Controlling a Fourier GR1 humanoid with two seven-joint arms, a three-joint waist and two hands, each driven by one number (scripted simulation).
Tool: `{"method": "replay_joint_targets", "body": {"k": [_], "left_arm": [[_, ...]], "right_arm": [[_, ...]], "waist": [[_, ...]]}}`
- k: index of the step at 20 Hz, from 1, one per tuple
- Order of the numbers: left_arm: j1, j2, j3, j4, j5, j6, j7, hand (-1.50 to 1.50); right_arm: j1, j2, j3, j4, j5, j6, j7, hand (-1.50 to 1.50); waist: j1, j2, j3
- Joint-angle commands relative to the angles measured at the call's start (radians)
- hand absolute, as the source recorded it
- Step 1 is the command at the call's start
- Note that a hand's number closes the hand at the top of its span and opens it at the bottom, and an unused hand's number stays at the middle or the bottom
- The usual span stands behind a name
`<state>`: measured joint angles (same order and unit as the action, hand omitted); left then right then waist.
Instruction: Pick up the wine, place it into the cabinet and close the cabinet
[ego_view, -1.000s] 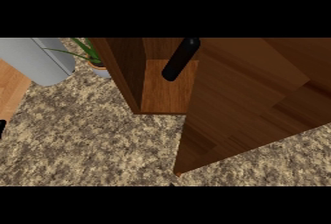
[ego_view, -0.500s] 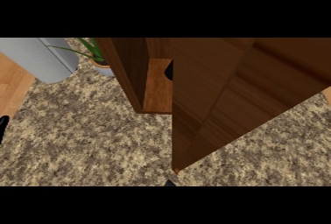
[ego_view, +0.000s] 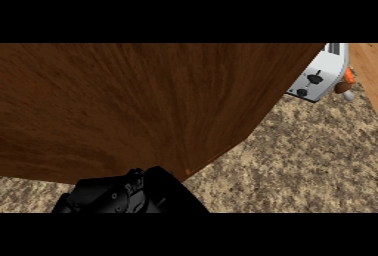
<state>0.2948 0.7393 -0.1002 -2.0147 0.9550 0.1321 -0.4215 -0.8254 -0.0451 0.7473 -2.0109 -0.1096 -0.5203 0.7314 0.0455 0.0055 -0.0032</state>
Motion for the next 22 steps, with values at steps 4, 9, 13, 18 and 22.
{"method": "replay_joint_targets", "body": {"k": [4, 9, 13, 18, 22], "left_arm": [[-0.017, -0.046, -0.017, 0.017, -0.052, 0.013, -0.002, -1.5], [-0.04, -0.084, -0.025, 0.02, -0.075, 0.045, 0.006, -1.5], [-0.044, -0.097, -0.005, 0.034, -0.084, 0.031, 0.019, -1.5], [0.002, -0.102, 0.004, -0.029, -0.117, 0.045, 0.046, -1.5], [-0.043, -0.095, 0.044, 0.034, -0.078, 0.003, 0.068, -1.5]], "right_arm": [[-0.352, 0.044, -0.178, 0.348, -0.119, -0.005, -0.062, 1.5], [-0.422, 0.045, -0.257, 0.565, -0.039, 0.1, -0.166, 1.5], [-0.383, 0.045, -0.296, 0.738, -0.095, 0.143, -0.316, 1.5], [-0.405, 0.039, -0.407, 0.88, -0.113, 0.246, -0.415, 1.5], [-0.412, -0.018, -0.451, 0.944, -0.128, 0.318, -0.467, 1.5]], "waist": [[-0.007, -0.004, 0.001], [-0.026, -0.003, 0.002], [-0.022, 0.0, 0.003], [-0.022, -0.002, 0.003], [-0.026, 0.001, 0.002]]}}
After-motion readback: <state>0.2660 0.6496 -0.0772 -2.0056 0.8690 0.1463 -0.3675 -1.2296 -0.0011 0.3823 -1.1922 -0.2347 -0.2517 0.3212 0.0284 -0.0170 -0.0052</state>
